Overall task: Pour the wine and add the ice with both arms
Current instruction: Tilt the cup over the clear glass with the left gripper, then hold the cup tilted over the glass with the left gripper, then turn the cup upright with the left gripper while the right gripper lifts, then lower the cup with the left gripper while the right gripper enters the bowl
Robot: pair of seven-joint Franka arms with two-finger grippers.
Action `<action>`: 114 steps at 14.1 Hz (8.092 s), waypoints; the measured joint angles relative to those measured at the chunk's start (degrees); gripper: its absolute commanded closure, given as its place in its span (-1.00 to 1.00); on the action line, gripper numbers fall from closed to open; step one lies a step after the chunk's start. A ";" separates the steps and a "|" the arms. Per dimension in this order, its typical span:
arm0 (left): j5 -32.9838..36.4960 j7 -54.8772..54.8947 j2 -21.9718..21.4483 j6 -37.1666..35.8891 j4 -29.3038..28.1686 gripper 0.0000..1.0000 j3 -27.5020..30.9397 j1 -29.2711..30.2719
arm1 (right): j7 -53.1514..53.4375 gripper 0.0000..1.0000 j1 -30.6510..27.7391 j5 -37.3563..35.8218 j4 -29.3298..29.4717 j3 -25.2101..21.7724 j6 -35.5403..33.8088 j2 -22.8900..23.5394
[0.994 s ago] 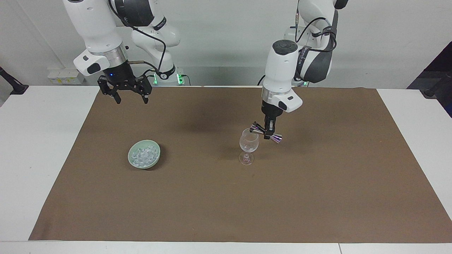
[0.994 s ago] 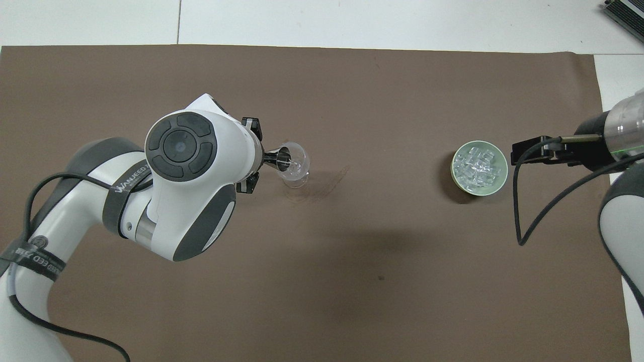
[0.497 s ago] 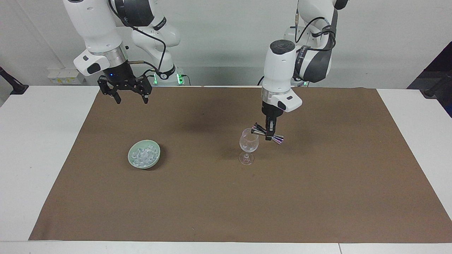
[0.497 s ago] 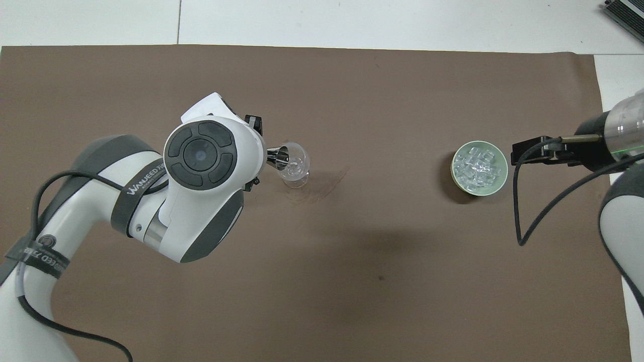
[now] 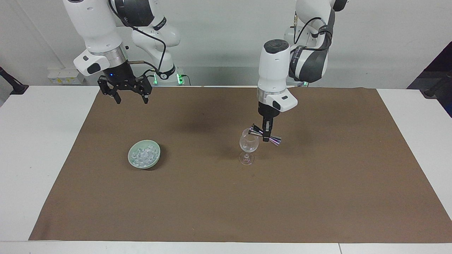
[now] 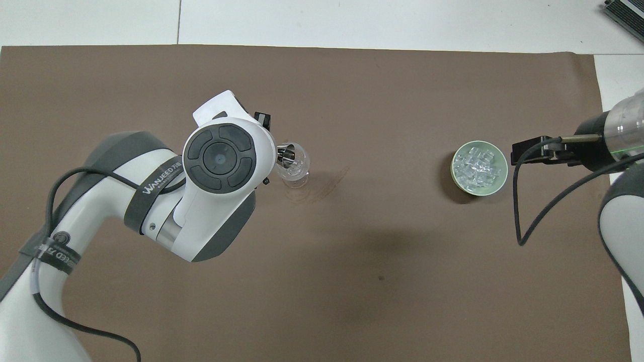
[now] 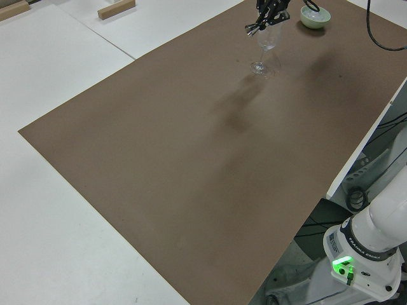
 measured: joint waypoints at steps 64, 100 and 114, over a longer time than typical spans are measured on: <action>13.79 0.68 3.04 -6.26 6.39 1.00 0.02 -3.51 | 0.00 -1.00 -0.01 0.00 0.00 0.00 -0.61 0.00; -38.93 26.64 -0.83 -13.45 3.27 1.00 2.05 23.92 | -0.60 -1.00 -0.96 -0.21 -12.17 0.26 20.28 2.52; -63.93 63.57 4.36 -17.02 -11.70 1.00 2.05 42.69 | -0.60 -0.77 -2.85 -0.82 -26.56 -0.22 38.66 6.43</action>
